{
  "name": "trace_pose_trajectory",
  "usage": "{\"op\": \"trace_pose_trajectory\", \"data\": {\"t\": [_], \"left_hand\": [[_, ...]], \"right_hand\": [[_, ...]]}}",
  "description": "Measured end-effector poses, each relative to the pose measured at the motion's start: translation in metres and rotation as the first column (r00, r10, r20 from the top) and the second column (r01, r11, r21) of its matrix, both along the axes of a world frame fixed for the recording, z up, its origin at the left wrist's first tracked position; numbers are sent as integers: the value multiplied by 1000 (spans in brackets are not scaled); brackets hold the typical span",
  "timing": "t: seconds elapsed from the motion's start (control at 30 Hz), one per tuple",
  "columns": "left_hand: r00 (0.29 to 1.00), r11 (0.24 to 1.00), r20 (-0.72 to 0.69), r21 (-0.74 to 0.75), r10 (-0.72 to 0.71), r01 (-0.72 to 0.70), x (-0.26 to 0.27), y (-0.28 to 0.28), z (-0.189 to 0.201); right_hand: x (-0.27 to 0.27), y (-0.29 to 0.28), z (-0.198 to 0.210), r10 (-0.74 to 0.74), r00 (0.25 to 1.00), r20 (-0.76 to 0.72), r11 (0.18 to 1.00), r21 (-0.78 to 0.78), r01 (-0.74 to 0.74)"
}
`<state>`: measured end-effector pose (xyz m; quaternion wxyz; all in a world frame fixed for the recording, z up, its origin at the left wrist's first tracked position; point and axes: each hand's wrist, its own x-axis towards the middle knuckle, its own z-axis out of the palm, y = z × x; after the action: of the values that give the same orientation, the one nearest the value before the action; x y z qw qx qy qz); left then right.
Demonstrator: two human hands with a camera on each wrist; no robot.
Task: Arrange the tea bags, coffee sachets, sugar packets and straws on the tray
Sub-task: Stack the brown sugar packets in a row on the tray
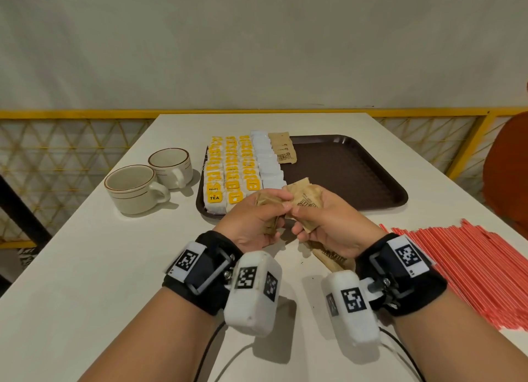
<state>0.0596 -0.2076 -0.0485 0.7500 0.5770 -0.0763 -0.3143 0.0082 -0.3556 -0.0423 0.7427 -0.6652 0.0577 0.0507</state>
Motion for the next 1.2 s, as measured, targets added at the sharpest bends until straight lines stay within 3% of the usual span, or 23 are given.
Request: {"op": "trace_pose_trajectory", "data": {"t": [0.23, 0.4, 0.53, 0.73, 1.0, 1.2], "left_hand": [[997, 994, 80, 105, 11, -19, 0, 0, -3], [983, 994, 165, 71, 75, -87, -3, -2, -3], [981, 991, 157, 53, 111, -121, -1, -1, -3], [978, 991, 181, 72, 101, -115, -2, -4, -4], [996, 998, 68, 30, 59, -62, 2, 2, 6], [999, 998, 32, 65, -17, 15, 6, 11, 10]], "right_hand": [[-2, 1, 1, 42, 999, -31, 999, 30, -41], [-2, 4, 5, 50, 999, 15, 994, 97, -52], [-3, 3, 11, 0, 1000, 2, 958, 288, -1], [-1, 7, 6, -7, 999, -48, 951, 307, 21], [0, -2, 8, 6, 991, -130, 938, 344, 40], [-2, -5, 8, 51, 993, -105, 935, 353, -11]]}}
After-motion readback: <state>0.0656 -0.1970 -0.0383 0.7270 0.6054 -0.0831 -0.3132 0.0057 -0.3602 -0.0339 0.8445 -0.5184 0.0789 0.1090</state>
